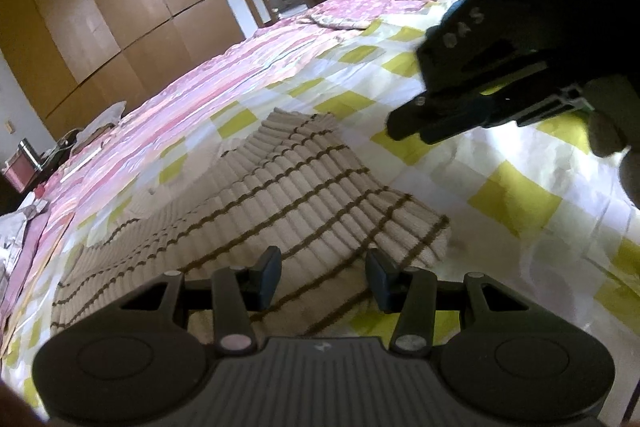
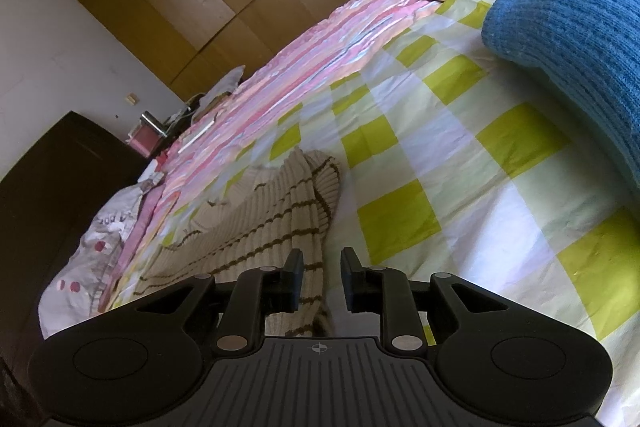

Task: Fold small clothes
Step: 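Grasp the edge of the folded sweater with the left tool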

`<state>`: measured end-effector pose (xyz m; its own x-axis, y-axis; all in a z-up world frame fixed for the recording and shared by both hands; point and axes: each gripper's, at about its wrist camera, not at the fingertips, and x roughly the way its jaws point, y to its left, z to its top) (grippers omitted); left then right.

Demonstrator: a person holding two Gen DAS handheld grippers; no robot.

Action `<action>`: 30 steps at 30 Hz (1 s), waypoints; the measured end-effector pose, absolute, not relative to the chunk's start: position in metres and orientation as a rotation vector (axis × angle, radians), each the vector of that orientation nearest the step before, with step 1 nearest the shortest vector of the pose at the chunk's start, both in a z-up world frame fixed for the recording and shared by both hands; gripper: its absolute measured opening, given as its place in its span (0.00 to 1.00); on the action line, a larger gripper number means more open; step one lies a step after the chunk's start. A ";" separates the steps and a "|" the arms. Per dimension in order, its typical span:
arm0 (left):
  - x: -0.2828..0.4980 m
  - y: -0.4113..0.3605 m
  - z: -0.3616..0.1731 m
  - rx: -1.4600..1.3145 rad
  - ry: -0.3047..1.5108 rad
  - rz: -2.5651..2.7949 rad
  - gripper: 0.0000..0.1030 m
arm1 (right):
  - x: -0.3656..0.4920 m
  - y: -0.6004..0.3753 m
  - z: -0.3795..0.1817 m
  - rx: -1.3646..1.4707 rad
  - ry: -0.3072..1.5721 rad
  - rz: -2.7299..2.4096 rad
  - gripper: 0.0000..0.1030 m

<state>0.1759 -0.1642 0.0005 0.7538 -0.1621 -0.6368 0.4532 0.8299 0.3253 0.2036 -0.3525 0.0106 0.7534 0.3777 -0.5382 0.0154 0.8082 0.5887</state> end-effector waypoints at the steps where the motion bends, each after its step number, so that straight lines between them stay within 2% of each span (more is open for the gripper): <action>1: 0.174 -0.165 0.000 0.496 0.631 -0.357 0.51 | 0.204 -0.352 0.011 0.606 0.698 0.213 0.25; 18: 0.134 -0.176 -0.024 0.684 0.505 -0.438 0.54 | 0.206 -0.359 0.006 0.627 0.707 0.206 0.27; 30: 0.155 -0.207 -0.033 0.721 0.418 -0.402 0.55 | 0.205 -0.365 0.006 0.639 0.705 0.203 0.27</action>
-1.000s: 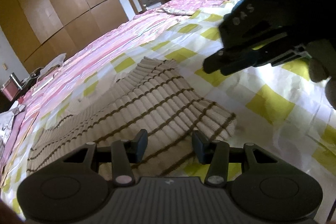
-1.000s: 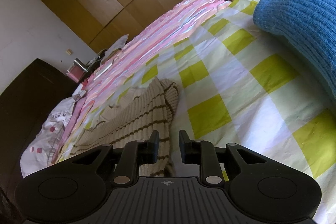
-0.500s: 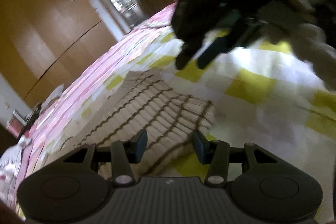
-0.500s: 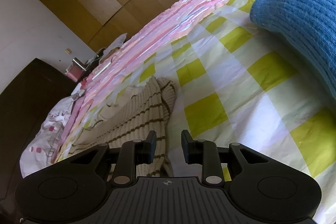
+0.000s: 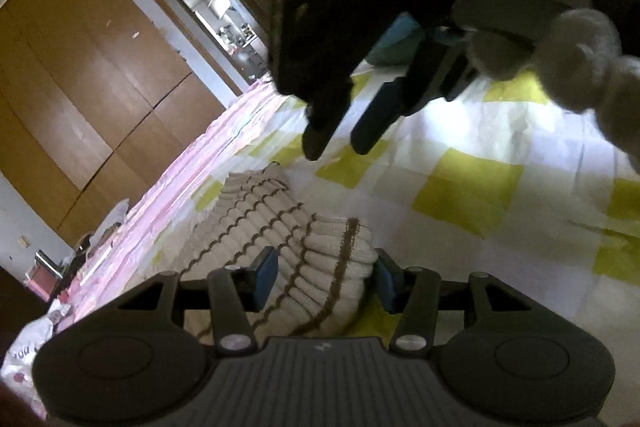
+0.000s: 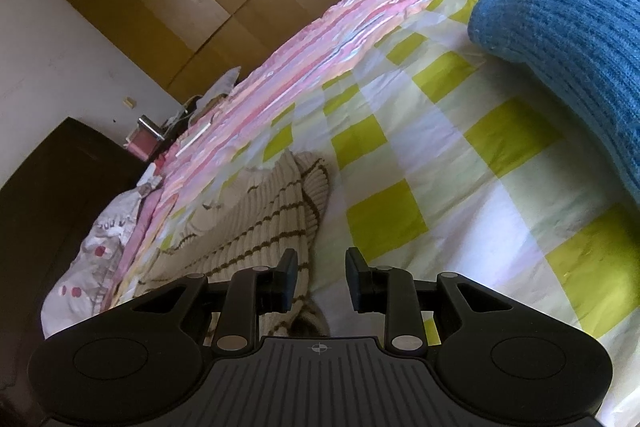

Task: Fold small clothes
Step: 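Grasp the edge of the folded sweater with the left tool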

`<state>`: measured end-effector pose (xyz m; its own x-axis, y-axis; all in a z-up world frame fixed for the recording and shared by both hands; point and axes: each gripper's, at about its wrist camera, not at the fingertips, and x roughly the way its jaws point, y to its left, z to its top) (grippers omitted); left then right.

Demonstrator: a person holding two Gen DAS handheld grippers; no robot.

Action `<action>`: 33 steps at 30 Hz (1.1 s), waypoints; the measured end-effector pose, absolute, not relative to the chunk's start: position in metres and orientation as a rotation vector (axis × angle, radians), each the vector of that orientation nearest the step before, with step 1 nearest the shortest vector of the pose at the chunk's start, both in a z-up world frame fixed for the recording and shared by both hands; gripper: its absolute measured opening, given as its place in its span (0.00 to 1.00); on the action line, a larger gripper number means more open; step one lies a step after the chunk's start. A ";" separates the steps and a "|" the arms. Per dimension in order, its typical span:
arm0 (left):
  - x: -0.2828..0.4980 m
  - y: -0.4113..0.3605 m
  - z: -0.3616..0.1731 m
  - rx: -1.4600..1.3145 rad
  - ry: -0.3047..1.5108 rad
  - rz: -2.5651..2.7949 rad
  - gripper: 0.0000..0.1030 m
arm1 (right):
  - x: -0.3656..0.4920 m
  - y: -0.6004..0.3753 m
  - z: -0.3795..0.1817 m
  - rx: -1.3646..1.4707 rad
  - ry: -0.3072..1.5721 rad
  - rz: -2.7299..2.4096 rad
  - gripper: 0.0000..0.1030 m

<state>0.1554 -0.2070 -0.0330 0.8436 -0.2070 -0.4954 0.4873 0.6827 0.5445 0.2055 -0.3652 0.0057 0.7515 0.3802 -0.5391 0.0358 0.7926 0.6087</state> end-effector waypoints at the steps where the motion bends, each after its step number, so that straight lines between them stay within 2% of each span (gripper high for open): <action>1: 0.156 -0.205 -0.032 0.709 0.424 -0.405 0.55 | 0.205 -0.367 0.006 0.642 0.704 0.202 0.27; 14: 0.163 -0.211 -0.041 0.730 0.387 -0.340 0.54 | 0.205 -0.372 0.007 0.664 0.699 0.203 0.27; 18: 0.167 -0.211 -0.038 0.698 0.413 -0.340 0.31 | 0.205 -0.372 0.009 0.651 0.691 0.199 0.27; 21: 0.168 -0.206 -0.033 0.676 0.419 -0.338 0.26 | 0.205 -0.373 0.009 0.644 0.687 0.194 0.27; 33: 0.172 -0.181 -0.010 0.516 0.465 -0.342 0.22 | 0.205 -0.361 0.013 0.522 0.683 0.161 0.27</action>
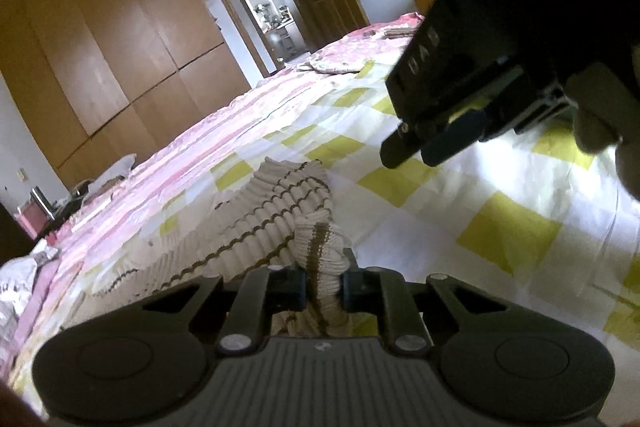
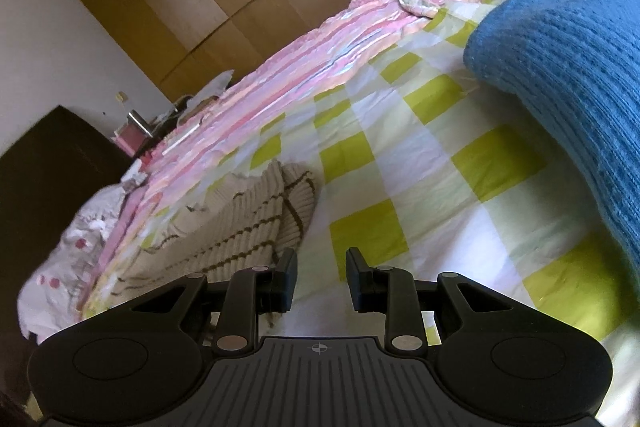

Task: Fold small clothes
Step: 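Grasp the edge of the folded sweater with the left tool, then lift the held edge with the left tool while the right tool approaches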

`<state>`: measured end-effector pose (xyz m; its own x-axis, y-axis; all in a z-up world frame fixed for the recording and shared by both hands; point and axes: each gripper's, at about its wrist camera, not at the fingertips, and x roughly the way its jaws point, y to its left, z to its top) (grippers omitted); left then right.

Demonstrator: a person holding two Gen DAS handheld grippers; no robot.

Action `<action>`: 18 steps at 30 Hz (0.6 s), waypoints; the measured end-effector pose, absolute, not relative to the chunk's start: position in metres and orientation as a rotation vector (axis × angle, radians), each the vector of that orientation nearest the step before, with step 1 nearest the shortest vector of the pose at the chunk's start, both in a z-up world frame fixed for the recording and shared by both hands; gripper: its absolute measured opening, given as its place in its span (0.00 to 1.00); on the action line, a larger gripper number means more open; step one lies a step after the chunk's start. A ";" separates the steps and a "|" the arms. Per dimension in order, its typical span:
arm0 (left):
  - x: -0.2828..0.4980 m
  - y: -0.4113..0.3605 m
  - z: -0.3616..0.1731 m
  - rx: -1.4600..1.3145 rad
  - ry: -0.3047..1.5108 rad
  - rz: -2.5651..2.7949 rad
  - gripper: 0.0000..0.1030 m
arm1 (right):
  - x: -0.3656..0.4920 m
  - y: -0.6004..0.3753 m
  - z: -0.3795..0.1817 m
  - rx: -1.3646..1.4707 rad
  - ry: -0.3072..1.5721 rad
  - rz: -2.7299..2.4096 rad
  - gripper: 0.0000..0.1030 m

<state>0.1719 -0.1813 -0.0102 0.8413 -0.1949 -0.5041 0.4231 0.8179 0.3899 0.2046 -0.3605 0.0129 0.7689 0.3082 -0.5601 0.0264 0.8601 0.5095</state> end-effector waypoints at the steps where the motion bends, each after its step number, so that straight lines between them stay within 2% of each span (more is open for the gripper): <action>1: 0.172 -0.179 -0.009 0.501 0.471 -0.342 0.22 | 0.205 -0.359 0.013 0.511 0.684 0.159 0.27; 11: 0.172 -0.169 -0.003 0.436 0.490 -0.339 0.22 | 0.206 -0.350 0.009 0.459 0.700 0.152 0.27; 13: 0.171 -0.167 -0.002 0.423 0.492 -0.341 0.22 | 0.206 -0.348 0.008 0.456 0.704 0.158 0.36; 18: 0.167 -0.164 -0.004 0.405 0.489 -0.361 0.21 | 0.210 -0.346 0.002 0.495 0.724 0.190 0.36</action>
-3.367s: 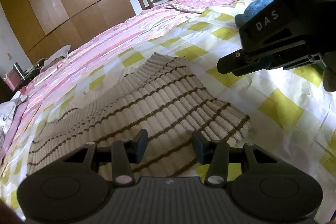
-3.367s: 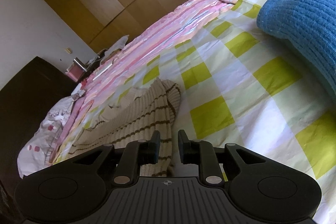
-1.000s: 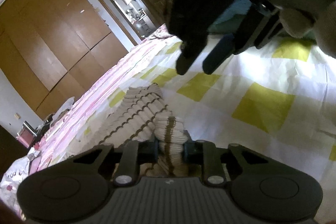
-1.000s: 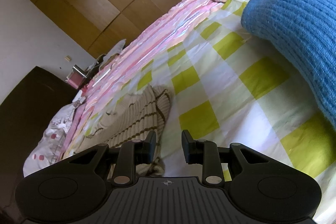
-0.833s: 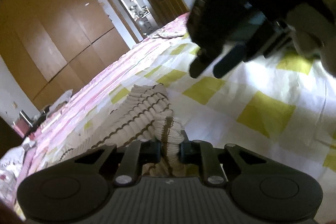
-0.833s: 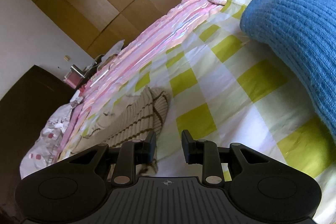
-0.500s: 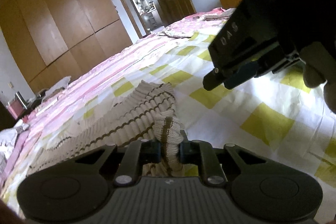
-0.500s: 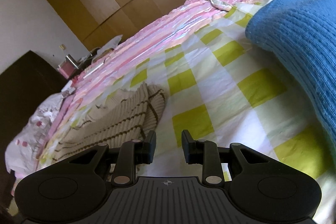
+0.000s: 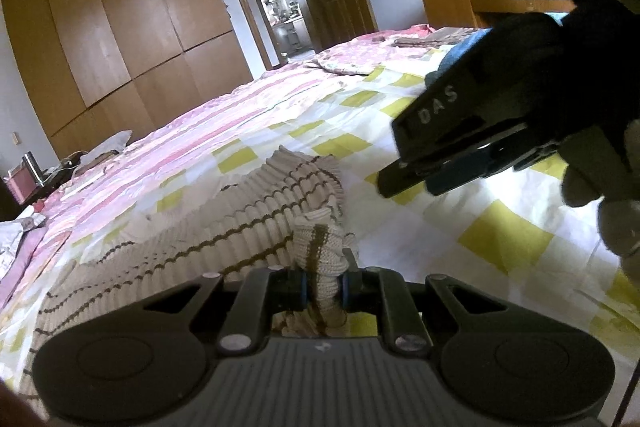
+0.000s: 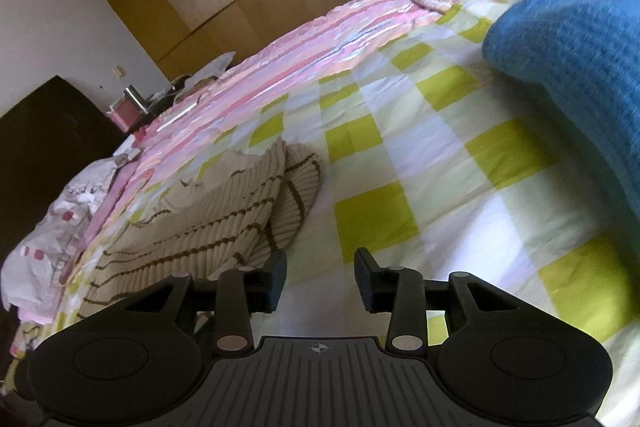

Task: Fold small clothes
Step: 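Lift the held edge with the left tool while the right tool approaches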

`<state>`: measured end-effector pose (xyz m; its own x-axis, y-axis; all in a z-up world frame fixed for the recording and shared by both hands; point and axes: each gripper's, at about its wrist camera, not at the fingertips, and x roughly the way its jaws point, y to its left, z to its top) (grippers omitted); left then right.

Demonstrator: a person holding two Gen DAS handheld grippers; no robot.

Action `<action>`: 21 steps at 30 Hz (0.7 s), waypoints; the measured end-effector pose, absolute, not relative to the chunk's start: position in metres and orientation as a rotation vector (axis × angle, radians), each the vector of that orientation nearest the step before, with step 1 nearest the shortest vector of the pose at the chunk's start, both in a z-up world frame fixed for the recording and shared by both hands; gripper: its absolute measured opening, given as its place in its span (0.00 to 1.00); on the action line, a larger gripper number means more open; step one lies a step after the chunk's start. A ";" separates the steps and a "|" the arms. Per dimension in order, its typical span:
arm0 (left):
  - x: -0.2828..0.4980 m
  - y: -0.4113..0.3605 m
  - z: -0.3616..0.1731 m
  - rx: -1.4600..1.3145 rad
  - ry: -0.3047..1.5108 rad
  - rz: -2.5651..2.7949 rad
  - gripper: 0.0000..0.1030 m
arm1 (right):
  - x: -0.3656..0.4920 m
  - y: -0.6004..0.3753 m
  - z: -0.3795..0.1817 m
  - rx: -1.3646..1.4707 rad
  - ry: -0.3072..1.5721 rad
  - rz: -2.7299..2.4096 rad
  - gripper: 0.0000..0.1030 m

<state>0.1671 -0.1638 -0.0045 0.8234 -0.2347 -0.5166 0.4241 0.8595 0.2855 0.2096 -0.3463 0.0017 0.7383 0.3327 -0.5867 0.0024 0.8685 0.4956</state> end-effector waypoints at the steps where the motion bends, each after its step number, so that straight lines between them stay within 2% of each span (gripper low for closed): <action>1: 0.168 -0.162 -0.005 0.398 0.489 -0.366 0.21 | 0.212 -0.348 -0.001 0.522 0.734 0.204 0.36; 4: 0.169 -0.158 -0.006 0.362 0.491 -0.382 0.21 | 0.219 -0.352 -0.009 0.587 0.758 0.206 0.42; 8: 0.172 -0.150 -0.006 0.326 0.491 -0.412 0.21 | 0.236 -0.354 -0.017 0.712 0.776 0.239 0.45; 12: 0.173 -0.145 -0.008 0.302 0.485 -0.425 0.21 | 0.259 -0.343 -0.019 0.721 0.781 0.245 0.52; 21: 0.174 -0.148 -0.014 0.270 0.477 -0.454 0.21 | 0.297 -0.336 -0.030 0.812 0.748 0.219 0.53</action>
